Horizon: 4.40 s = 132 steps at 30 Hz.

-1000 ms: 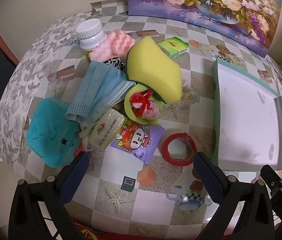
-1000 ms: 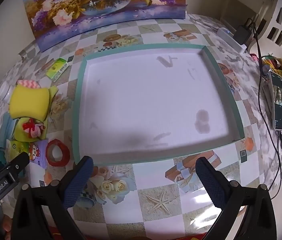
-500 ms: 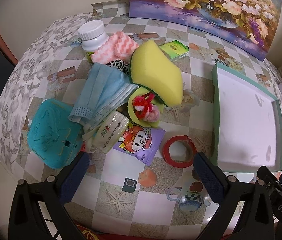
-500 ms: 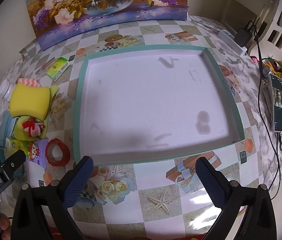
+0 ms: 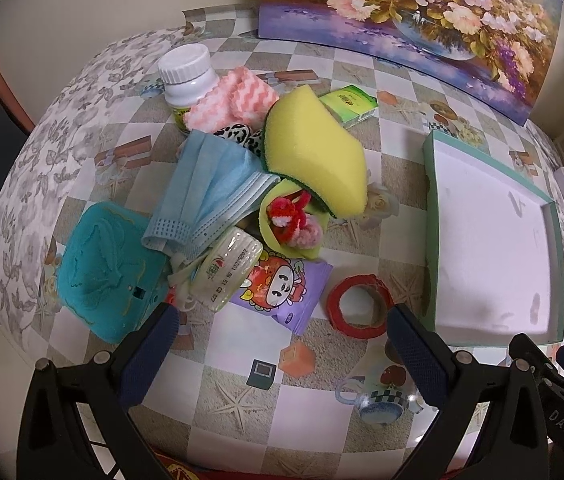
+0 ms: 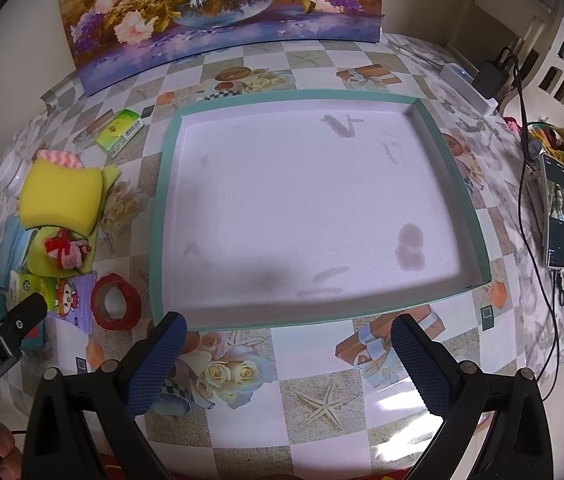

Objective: Organize soft objects

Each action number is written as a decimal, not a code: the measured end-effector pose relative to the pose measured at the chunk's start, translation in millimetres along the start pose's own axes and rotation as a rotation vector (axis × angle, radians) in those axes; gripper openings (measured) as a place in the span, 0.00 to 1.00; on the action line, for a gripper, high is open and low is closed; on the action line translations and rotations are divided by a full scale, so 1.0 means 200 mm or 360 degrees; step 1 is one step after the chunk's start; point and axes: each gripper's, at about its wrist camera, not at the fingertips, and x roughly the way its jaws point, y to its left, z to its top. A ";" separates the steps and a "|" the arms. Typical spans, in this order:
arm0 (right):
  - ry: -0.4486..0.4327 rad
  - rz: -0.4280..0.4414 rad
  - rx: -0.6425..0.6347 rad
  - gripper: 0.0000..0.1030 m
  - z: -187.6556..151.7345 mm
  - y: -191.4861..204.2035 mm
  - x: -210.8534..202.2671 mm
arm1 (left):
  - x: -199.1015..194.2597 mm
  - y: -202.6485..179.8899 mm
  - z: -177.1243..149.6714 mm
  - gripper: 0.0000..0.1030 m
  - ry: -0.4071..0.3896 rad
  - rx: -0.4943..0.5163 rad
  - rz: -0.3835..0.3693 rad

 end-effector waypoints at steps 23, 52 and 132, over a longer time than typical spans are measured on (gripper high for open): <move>0.0001 -0.0005 -0.0023 1.00 0.00 0.02 0.00 | 0.00 -0.01 0.00 1.00 -0.0012 0.0032 -0.0001; -0.0130 0.0111 -0.0143 1.00 0.01 0.16 -0.09 | -0.12 0.07 0.07 1.00 -0.0119 -0.0005 -0.0021; 0.0069 0.0502 -0.0255 0.55 0.20 0.51 0.04 | -0.34 0.39 0.44 0.11 -0.0215 -0.0108 -0.0266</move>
